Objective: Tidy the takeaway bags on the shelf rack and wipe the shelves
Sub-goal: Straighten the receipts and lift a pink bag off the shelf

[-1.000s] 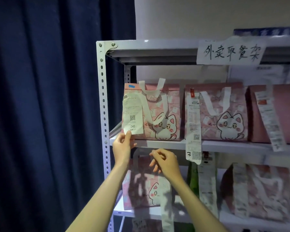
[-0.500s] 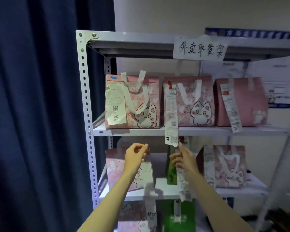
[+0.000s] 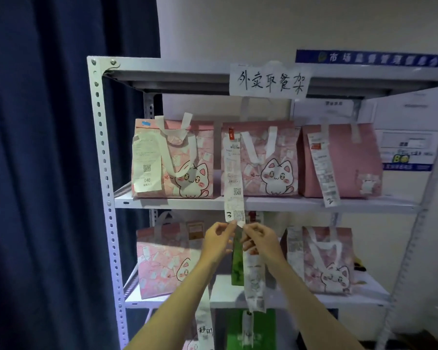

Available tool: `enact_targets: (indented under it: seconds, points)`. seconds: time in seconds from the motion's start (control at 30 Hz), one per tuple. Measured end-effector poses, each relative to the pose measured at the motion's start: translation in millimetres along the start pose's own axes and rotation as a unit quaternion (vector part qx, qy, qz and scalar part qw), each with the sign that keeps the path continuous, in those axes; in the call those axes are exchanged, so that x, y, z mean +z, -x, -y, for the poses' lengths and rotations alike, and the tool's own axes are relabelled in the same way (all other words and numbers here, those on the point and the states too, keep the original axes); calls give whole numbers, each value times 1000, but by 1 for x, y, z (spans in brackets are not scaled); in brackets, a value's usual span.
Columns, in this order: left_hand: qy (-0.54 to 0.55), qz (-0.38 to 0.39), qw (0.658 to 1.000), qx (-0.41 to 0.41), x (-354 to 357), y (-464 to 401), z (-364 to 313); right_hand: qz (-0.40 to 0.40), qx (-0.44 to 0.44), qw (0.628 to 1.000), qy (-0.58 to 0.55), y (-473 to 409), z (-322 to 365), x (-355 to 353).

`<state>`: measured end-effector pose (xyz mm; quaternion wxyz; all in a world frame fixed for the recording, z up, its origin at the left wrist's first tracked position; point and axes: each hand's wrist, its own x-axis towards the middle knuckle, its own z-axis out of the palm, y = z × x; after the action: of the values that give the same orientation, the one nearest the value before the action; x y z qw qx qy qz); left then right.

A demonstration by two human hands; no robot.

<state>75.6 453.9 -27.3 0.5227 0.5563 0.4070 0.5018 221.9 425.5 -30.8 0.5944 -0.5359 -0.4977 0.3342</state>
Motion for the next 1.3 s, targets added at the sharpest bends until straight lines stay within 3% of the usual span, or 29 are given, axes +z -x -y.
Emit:
enact_targets:
  seconds: [0.13, 0.3, 0.5, 0.63, 0.87, 1.13, 1.3]
  points:
    - [30, -24, 999, 3, 47, -3, 19, 15, -13, 999, -26, -11, -11, -47]
    - [6, -19, 1000, 15, 126, -10, 31, -29, -57, 998, -26, -27, -20, -130]
    - [-12, -7, 997, 77, 211, -23, 10, -146, -140, 976, -74, -39, -13, -213]
    - [-25, -18, 996, 85, 253, -29, -5, -188, -120, 972, -68, -47, -8, -239]
    - [-17, -68, 989, 130, 290, -30, -16, -145, -136, 979, -39, -69, -12, -258]
    - [-19, -46, 992, 114, 286, -29, -9, -133, -139, 981, -34, -65, -19, -265]
    - [-48, -18, 994, 93, 260, -17, 15, -74, -99, 992, -39, -43, -37, -250]
